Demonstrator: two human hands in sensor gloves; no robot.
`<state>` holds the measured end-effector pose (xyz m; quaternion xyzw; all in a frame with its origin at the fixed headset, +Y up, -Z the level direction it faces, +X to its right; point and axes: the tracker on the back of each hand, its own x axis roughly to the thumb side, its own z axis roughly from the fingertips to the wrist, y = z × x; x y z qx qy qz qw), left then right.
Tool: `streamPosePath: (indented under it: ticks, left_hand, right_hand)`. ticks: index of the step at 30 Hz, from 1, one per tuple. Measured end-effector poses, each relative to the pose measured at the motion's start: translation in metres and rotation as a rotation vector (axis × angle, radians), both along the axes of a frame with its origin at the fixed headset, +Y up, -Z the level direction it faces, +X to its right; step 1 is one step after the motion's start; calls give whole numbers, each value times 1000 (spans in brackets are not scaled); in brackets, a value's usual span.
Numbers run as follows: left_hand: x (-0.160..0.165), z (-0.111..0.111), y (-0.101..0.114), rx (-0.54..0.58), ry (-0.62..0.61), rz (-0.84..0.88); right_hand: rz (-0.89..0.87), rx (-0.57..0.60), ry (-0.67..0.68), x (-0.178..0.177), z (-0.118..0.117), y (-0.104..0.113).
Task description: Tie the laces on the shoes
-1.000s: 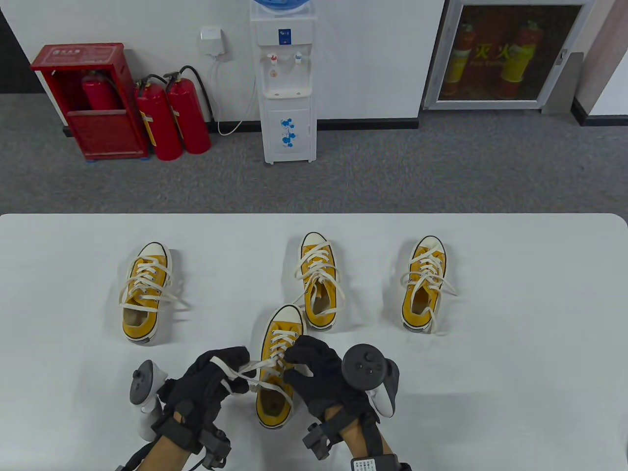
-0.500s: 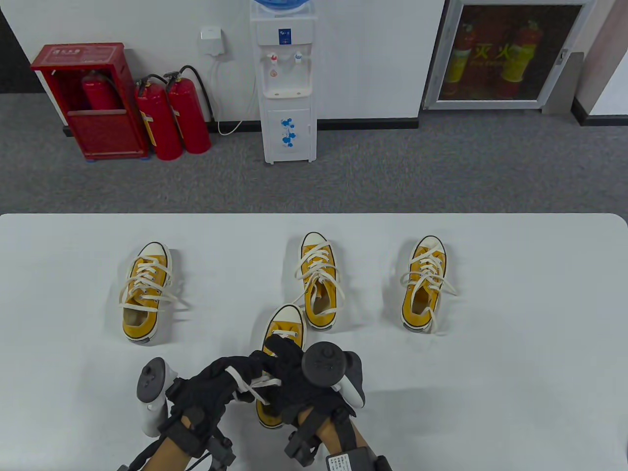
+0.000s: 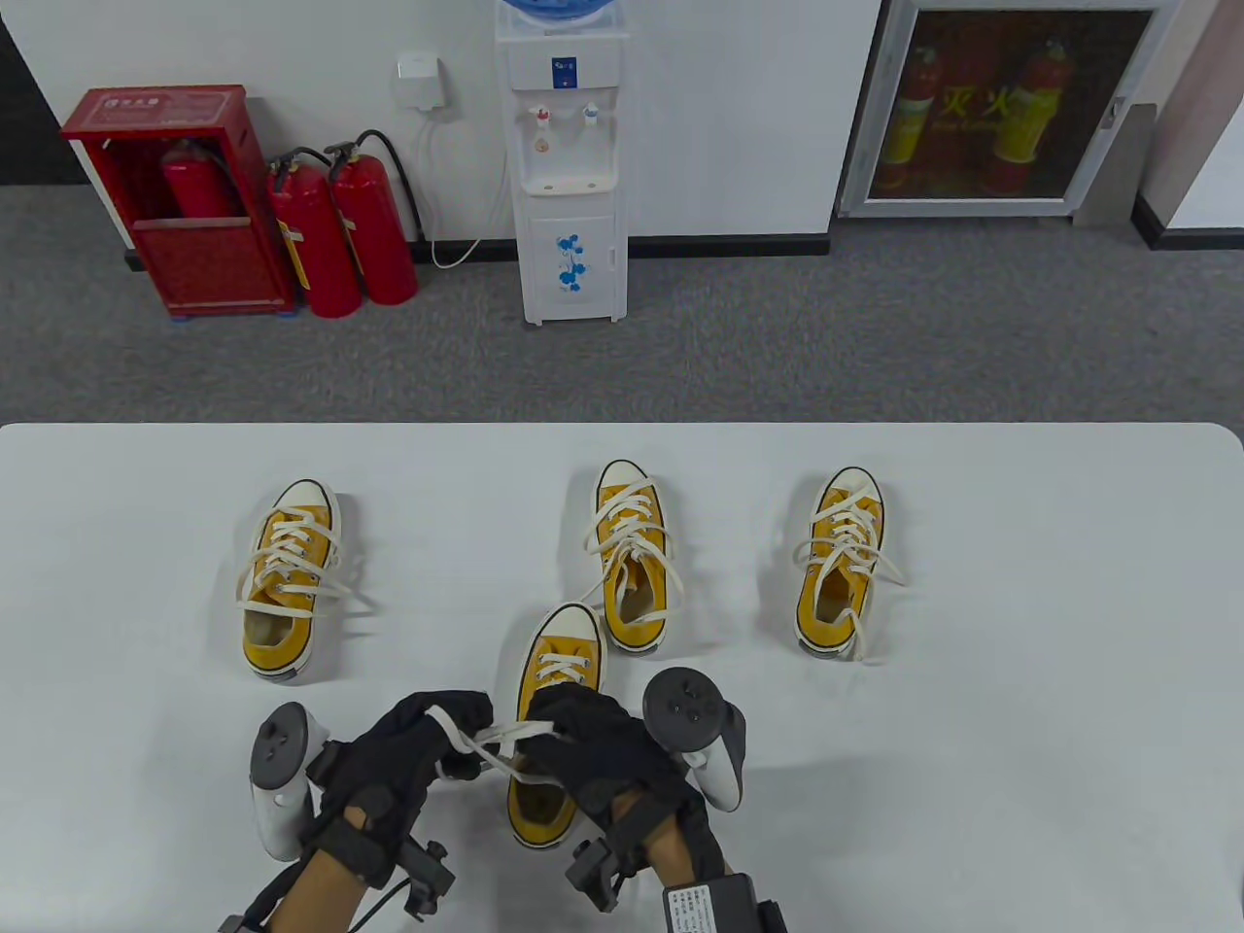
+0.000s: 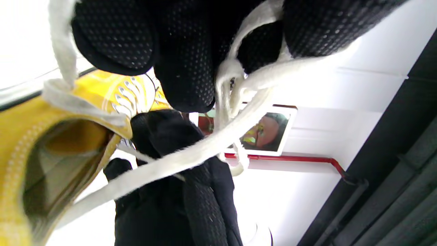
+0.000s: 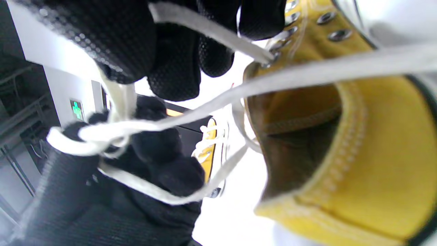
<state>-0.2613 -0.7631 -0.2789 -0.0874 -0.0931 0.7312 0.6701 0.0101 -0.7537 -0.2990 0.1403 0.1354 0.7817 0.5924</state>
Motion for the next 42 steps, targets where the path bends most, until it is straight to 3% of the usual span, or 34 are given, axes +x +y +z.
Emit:
streamPosePath:
  ticks: [8,17,28,33,42]
  left_hand:
    - [-10,-2,-9,-70,89,12]
    - [-9,-1,-11,-83,96,26]
    - [0,3,-5,-35,32,67]
    - [1,5,2,5,20,76]
    - [-14,6,10,57,106,100]
  right_hand:
    - [-73,-33,38,7,0,0]
    - [-55,2,168,0,6,5]
    - [270,181,216,-26,24,14]
    - [301,245,148,-25,27,17]
    - [295,323,-124,8,22,29]
